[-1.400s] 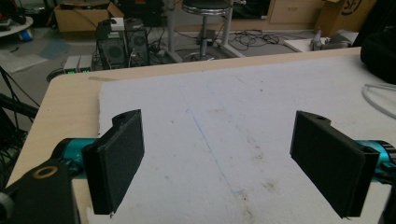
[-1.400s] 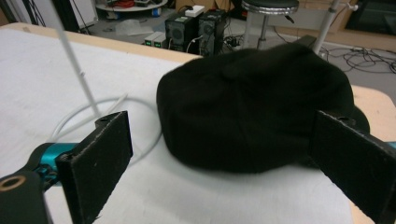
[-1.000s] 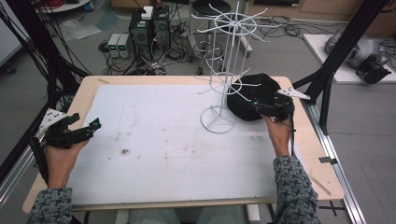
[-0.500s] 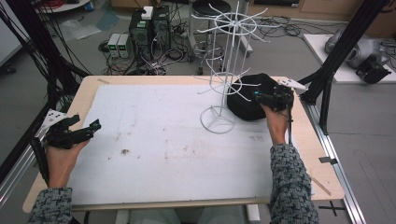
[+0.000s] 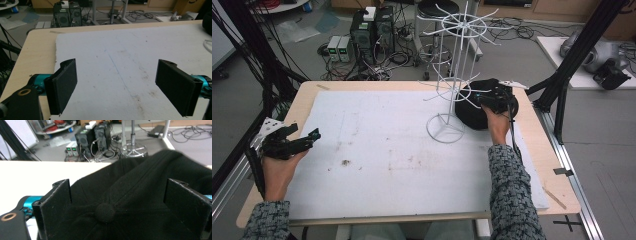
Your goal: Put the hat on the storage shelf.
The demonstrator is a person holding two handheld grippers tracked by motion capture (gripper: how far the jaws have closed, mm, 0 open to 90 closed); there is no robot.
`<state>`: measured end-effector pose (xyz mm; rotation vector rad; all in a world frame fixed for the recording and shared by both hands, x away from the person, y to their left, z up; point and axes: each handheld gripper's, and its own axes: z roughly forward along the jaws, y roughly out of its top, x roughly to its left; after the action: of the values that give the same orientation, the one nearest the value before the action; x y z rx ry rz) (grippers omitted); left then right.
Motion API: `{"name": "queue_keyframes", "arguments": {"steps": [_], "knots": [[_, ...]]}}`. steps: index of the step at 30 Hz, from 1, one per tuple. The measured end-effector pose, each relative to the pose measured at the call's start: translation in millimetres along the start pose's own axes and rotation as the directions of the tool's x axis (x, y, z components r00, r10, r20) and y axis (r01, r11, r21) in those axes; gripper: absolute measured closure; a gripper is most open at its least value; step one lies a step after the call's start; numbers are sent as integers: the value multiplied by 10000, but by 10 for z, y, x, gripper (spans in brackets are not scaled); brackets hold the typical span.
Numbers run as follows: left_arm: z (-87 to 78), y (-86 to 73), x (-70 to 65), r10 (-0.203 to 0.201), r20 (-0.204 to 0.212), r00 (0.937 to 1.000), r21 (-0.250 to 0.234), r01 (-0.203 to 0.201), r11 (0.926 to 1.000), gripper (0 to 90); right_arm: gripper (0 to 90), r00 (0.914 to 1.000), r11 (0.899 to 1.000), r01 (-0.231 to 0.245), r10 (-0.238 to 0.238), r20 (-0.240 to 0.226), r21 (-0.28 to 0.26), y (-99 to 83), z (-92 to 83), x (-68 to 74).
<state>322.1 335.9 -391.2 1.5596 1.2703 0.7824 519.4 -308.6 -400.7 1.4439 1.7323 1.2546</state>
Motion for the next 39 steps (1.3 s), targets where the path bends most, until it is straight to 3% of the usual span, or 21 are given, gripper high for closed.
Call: {"name": "queue_keyframes", "arguments": {"steps": [3, 8, 11, 12, 16, 18, 21, 27, 29, 32, 39], "knots": [[1, -5, 7, -20, -15, 10000, 9, 20, 10000, 180, 160, 9999, 9992, 158, -159, 24, 369, -49, 61, -13], [9, -14, 17, -18, -26, 10000, 67, 18, 10000, 182, 176, 9999, 9976, 90, -94, 60, 688, -95, 115, -36], [8, -14, 18, -13, -24, 10000, 42, 13, 10000, 183, 235, 9999, 9969, 137, -133, -56, 777, -98, 124, -41], [10, -14, 15, -24, -22, 10000, 39, 24, 10000, 185, 321, 9998, 9953, 200, -192, -93, 944, -102, 131, -42], [7, -12, 14, -10, -24, 10000, 24, 10, 10000, 185, 417, 9994, 9925, 262, -236, -234, 1191, -118, 148, -46], [5, -11, 12, -10, -23, 10000, 8, 10, 10000, 186, 536, 9987, 9894, 457, -423, -275, 1381, -124, 157, -31], [4, -12, 13, 6, -27, 10000, 22, -6, 10000, 187, 636, 9980, 9867, 596, -557, -303, 1515, -126, 161, -18], [5, -13, 15, 12, -30, 10000, 36, -12, 10000, 187, 688, 9988, 9902, 468, -442, -228, 1317, -95, 118, -22], [3, -12, 14, 10, -23, 10000, 2, -10, 10000, 187, 693, 9987, 9932, 460, -434, -263, 1074, -62, 74, -19], [0, -11, 16, 4, -17, 10000, -6, -4, 10000, 187, 700, 9993, 9993, 245, -237, -300, 285, 39, -52, -22], [1, -4, -3, 40, 63, 10000, -26, -39, 10000, 190, 703, 9998, 9994, 214, -213, 32, -278, 152, -223, -72]]}}
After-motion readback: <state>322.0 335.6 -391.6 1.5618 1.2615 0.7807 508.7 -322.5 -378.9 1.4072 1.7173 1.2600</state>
